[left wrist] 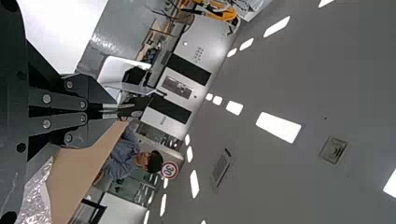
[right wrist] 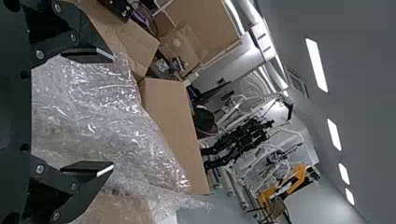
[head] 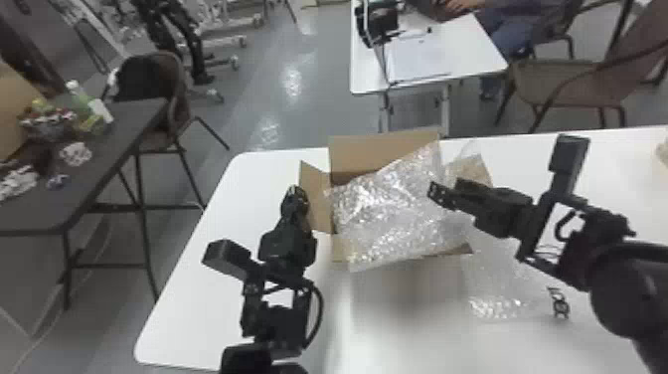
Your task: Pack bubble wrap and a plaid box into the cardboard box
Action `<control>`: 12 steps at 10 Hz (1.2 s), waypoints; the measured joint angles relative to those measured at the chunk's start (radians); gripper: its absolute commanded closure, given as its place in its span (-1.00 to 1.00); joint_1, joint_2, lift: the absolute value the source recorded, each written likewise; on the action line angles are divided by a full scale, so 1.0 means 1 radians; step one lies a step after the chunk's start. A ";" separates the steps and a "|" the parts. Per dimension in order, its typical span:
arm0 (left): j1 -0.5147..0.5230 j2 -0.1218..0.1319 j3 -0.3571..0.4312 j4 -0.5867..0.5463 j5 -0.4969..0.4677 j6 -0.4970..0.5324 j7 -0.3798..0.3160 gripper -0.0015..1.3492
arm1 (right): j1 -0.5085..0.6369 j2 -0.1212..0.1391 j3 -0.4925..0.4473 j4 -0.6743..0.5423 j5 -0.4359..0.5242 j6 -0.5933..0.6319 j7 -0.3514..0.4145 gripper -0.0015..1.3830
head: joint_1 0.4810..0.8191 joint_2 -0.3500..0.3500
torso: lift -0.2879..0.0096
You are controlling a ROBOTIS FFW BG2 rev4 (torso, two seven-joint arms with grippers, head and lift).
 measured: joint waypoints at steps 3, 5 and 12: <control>0.000 0.001 0.002 0.000 0.007 0.003 0.000 0.78 | 0.040 0.000 -0.037 -0.135 -0.021 -0.005 0.000 -0.80 | 0.11 0.80 | 0.19; 0.001 0.001 0.007 0.000 0.009 0.009 0.000 0.78 | 0.120 -0.010 -0.128 -0.281 0.076 -0.063 0.000 -0.79 | 0.03 0.66 | 0.19; 0.025 0.001 0.029 0.000 0.024 0.010 0.000 0.78 | 0.518 -0.051 -0.516 -0.472 0.164 -0.366 0.000 -0.79 | 0.27 0.03 | 0.19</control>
